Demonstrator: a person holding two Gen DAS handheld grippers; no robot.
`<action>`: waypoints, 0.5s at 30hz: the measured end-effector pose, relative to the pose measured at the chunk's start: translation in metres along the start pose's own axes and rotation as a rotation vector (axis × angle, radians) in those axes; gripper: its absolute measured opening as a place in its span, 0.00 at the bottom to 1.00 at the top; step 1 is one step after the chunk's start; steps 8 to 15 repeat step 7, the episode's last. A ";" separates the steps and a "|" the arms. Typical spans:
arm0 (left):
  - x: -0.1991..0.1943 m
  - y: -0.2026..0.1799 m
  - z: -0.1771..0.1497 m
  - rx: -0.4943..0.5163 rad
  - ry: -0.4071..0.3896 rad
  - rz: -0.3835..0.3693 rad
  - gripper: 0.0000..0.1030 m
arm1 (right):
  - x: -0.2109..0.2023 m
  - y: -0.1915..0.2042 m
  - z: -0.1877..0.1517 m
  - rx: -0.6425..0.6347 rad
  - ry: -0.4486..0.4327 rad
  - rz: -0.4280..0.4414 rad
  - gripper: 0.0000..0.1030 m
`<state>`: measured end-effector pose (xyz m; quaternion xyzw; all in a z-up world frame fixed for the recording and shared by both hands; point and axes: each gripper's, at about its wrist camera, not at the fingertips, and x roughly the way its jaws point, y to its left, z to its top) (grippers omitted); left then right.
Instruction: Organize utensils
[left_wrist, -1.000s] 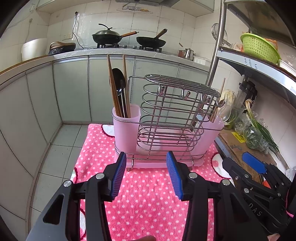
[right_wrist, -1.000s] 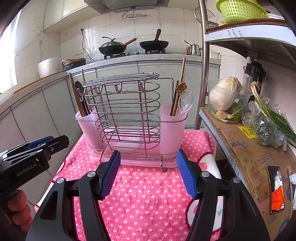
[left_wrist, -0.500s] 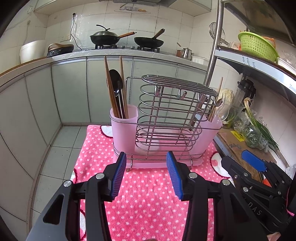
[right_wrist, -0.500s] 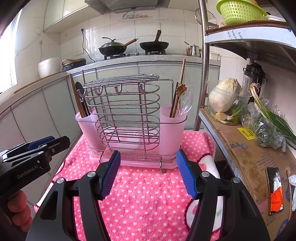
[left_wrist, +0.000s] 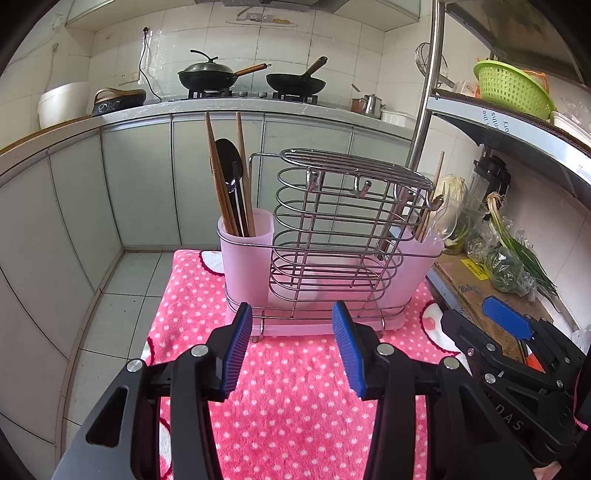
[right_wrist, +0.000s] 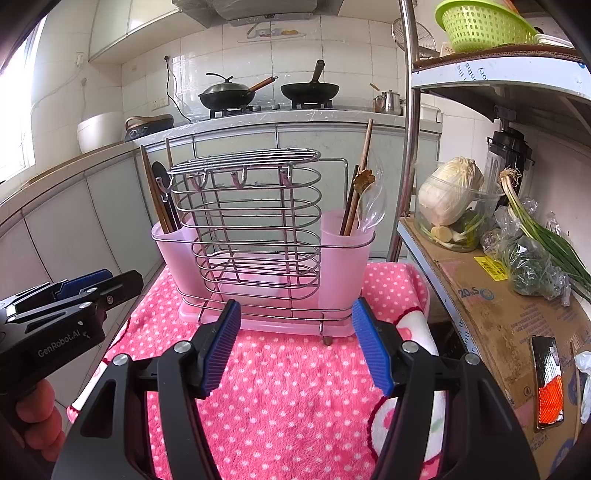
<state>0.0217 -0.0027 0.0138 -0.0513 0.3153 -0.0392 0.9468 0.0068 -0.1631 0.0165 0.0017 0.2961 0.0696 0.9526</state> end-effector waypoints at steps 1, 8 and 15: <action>0.001 0.000 0.000 0.000 0.003 0.001 0.44 | 0.000 0.000 0.000 0.000 0.001 0.000 0.62; 0.004 0.003 0.000 0.000 0.008 -0.002 0.44 | 0.004 -0.002 0.000 0.000 0.006 -0.002 0.61; 0.004 0.003 0.000 0.000 0.008 -0.002 0.44 | 0.004 -0.002 0.000 0.000 0.006 -0.002 0.61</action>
